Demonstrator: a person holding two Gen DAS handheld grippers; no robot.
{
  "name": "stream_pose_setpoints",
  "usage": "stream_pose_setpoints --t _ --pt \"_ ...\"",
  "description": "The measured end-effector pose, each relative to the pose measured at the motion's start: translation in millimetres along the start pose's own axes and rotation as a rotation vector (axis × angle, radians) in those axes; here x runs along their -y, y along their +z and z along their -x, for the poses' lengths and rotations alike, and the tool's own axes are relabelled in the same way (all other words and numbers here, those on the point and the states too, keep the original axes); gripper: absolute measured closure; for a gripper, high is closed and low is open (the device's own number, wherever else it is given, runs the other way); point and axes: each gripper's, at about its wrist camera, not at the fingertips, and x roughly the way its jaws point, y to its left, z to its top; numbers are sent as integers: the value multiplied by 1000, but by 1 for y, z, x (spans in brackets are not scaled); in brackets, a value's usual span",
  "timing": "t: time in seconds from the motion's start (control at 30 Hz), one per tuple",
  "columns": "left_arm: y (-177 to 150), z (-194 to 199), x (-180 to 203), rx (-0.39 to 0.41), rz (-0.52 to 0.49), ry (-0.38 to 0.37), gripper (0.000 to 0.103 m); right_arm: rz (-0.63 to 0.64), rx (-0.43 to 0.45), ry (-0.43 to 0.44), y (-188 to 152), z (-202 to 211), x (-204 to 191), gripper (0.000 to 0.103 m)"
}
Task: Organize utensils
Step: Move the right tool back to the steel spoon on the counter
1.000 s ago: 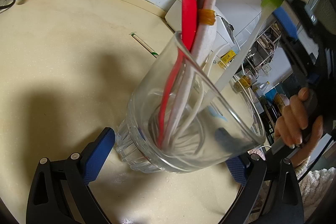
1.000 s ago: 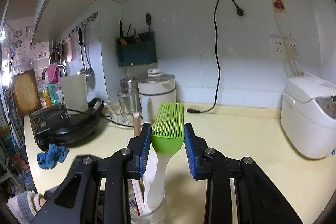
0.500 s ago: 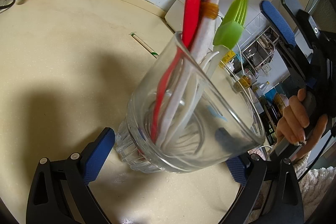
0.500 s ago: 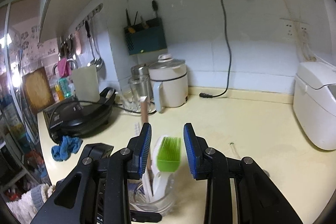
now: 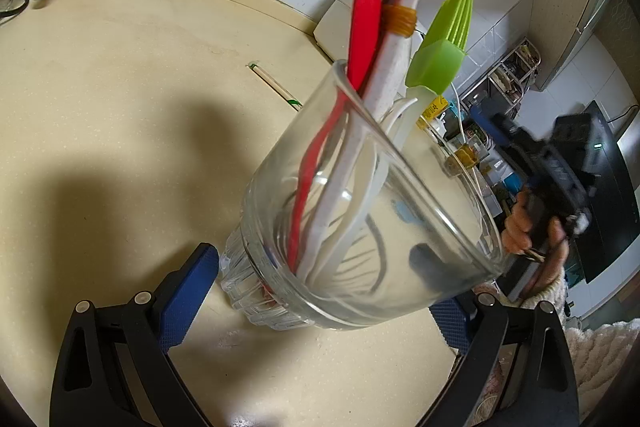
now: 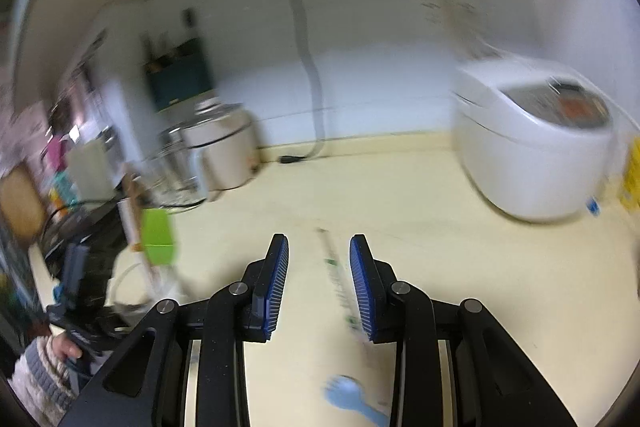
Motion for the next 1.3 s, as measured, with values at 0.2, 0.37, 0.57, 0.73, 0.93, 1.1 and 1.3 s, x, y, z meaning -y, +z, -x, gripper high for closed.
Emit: stream_pose_setpoints --t 0.2,0.37,0.57,0.73,0.93,1.1,1.3 --pt "0 0 0 0 0 0 4 -173 -137 -51 -22 -27 56 71" --pt "0 0 0 0 0 0 4 -221 -177 -21 -28 -32 66 71" --pt "0 0 0 0 0 0 4 -234 -215 -20 -32 -39 67 71" --pt "0 0 0 0 0 0 4 -148 -297 37 -40 -58 43 71" --pt "0 0 0 0 0 0 4 -99 -309 -22 -45 -60 34 71" --pt "0 0 0 0 0 0 4 -216 -304 -75 -45 -57 65 71" --pt "0 0 0 0 0 0 4 -258 -306 -77 -47 -54 75 71"
